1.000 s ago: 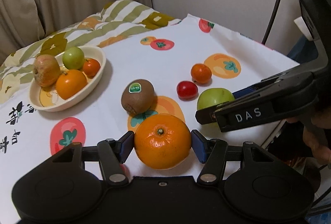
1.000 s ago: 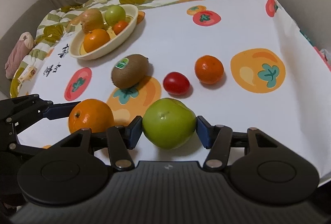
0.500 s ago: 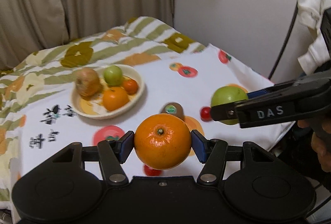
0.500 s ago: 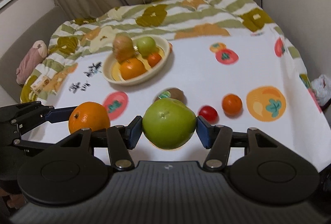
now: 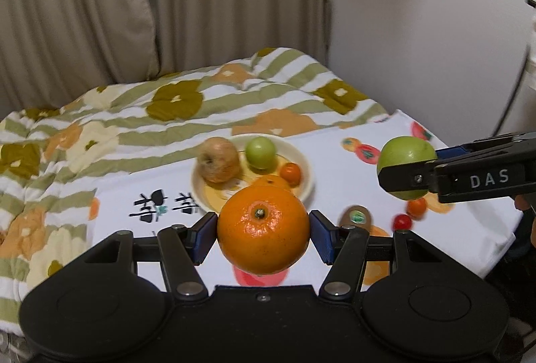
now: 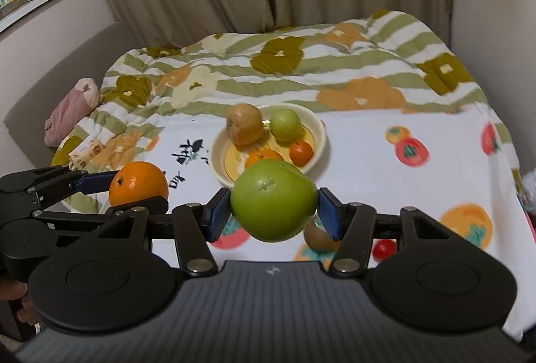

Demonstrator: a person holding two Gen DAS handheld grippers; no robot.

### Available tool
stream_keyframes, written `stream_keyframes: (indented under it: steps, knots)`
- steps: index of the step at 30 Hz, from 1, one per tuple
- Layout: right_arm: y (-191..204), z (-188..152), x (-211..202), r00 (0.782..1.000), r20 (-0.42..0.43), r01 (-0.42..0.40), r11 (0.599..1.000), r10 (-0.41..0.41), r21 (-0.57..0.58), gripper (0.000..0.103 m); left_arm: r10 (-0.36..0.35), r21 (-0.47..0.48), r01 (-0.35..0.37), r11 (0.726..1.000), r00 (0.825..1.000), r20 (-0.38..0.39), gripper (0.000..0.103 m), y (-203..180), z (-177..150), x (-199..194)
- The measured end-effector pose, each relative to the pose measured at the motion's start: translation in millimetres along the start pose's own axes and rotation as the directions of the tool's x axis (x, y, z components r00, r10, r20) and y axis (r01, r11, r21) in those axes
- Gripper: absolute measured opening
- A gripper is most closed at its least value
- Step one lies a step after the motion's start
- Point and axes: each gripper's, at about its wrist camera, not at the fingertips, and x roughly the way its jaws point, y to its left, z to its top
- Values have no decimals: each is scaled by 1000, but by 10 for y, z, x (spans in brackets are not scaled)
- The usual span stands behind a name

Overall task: Organize fruits
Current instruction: 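Carry the orange and green apple to the bowl and lower them in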

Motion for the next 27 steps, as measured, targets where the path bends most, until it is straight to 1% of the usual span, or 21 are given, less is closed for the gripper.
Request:
stream_keyframes:
  steps: [5,11,20,27]
  knots:
    - [22,258,335,998,-17,-54,997,53,-50,71,59,-39,-60,997,998,-20,63,159,120,251]
    - [-51,522,821,992,-64,-110,990,105,-91,71,100,-97,-105,990,993,-54,63,269,278,613]
    - [-308,737,1467,979,-147,-161,980,143,-115,71,138,-147,-156,977,982,-125,63,331,409,1254]
    - [-484,776,1809,965,-200,-193,974,167,-116,71,158,-182,-192,964,970,-186,63,390,404,1637]
